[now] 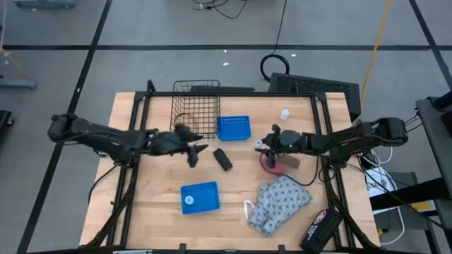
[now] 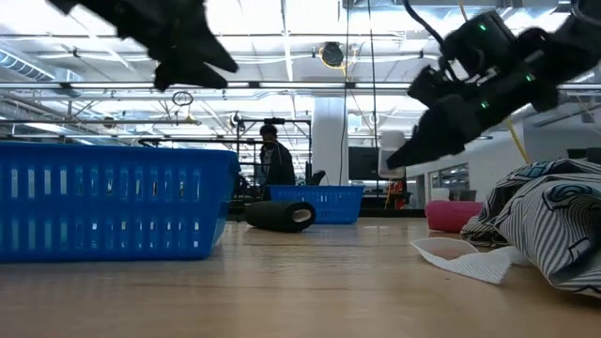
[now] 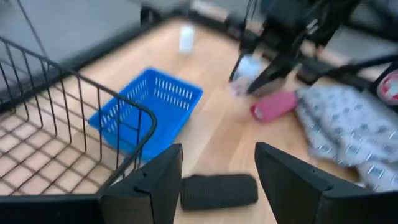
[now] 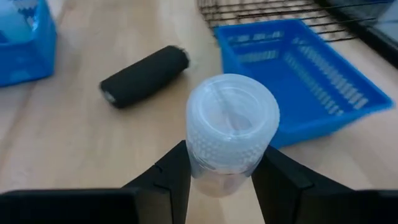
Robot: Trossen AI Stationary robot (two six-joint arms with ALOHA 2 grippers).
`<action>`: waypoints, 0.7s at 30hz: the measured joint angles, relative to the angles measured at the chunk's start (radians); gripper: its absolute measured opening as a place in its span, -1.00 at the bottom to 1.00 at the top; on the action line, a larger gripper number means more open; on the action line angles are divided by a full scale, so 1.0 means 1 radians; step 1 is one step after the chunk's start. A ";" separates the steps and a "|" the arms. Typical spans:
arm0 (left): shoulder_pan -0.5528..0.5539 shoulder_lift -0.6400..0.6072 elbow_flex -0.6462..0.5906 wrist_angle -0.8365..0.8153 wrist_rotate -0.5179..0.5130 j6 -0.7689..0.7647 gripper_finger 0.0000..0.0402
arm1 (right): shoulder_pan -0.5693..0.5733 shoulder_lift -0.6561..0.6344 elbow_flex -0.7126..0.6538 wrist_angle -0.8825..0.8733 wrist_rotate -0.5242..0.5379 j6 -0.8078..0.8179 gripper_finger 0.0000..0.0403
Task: Pick & Place Medicine items
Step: Put the bottom white medicine bottles into the bottom blue basket
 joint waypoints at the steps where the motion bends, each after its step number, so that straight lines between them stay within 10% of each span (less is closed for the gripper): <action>1: 0.015 0.041 0.052 -0.066 0.032 -0.007 0.06 | 0.013 0.000 0.023 -0.033 0.000 0.000 -0.35; 10: 0.043 0.420 0.500 -0.414 0.213 0.164 0.31 | 0.130 0.000 0.061 -0.064 0.000 -0.023 -0.35; 21: 0.034 0.737 0.896 -0.432 0.340 0.454 0.72 | 0.157 0.043 0.061 -0.028 0.000 -0.023 -0.35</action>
